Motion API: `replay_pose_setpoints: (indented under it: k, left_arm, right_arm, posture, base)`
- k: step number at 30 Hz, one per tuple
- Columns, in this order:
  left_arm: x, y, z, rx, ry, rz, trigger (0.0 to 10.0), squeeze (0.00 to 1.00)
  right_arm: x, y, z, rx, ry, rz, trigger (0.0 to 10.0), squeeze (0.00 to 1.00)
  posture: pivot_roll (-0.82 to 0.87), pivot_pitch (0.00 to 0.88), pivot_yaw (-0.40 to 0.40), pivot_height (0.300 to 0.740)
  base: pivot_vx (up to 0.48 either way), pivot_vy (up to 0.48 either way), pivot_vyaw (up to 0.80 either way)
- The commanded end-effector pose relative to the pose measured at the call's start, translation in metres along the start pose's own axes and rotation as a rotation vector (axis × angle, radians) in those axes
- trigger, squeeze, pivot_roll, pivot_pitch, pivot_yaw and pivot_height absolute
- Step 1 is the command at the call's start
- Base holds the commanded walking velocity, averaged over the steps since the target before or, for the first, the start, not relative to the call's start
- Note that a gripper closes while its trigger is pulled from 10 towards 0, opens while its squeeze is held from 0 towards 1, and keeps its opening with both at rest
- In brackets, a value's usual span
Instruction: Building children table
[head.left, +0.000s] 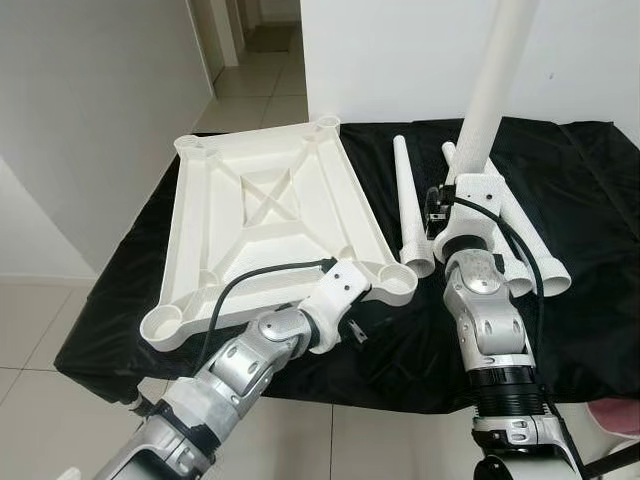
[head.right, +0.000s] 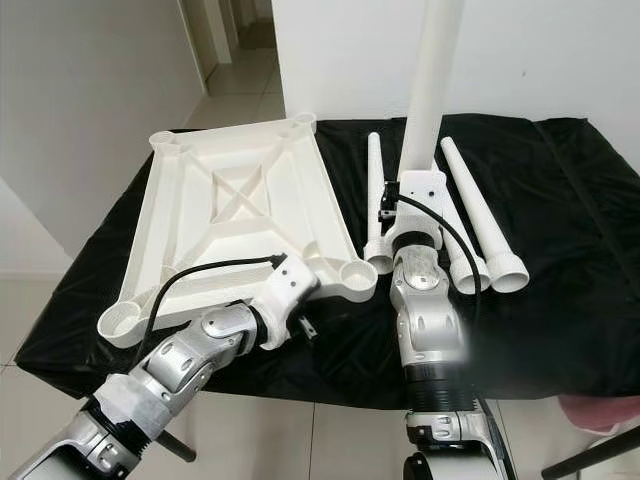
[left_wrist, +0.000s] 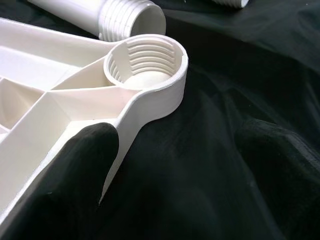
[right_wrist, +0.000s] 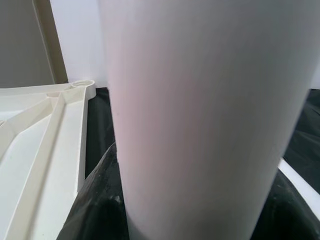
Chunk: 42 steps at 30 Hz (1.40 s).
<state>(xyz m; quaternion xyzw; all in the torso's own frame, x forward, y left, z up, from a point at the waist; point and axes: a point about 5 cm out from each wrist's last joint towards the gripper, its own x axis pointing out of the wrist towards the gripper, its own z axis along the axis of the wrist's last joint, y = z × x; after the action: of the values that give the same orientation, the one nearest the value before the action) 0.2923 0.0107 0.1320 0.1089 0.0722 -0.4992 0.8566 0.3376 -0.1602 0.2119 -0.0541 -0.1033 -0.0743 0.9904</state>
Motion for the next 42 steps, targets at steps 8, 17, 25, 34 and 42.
replay_pose_setpoints:
  k: [8,17,25,34,42]
  left_arm:
    - [0.006,0.020,0.002,-0.011,0.013,0.037,10.0,0.00]
    - [0.000,0.040,0.017,-0.023,-0.073,0.067,10.0,0.00]
    - [0.006,0.039,0.010,-0.029,-0.041,0.073,10.0,0.00]
    - [0.011,0.038,-0.001,-0.037,0.031,0.060,10.0,0.00]
    - [0.013,0.040,-0.013,0.042,0.128,0.067,10.0,0.00]
  right_arm:
    - [-0.001,0.003,0.003,-0.003,-0.008,0.002,10.0,0.00]
    - [-0.001,0.001,0.002,-0.008,-0.002,0.002,10.0,0.00]
    - [0.001,0.002,0.003,-0.008,-0.002,0.005,10.0,0.00]
    - [0.001,0.001,0.004,-0.008,-0.001,0.003,10.0,0.00]
    - [0.000,0.001,0.004,-0.008,0.001,-0.001,10.0,0.00]
  posture:
    - [-0.12,0.026,0.102,0.740]
    - [-0.12,0.023,0.098,0.740]
    - [-0.12,0.027,0.094,0.740]
    - [-0.12,0.036,0.098,0.740]
    - [-0.13,0.041,0.102,0.740]
  base:
    - [0.000,0.000,0.00]
    - [0.000,0.000,0.00]
    - [0.000,0.000,0.00]
    - [0.000,0.000,0.00]
    - [0.000,0.000,0.00]
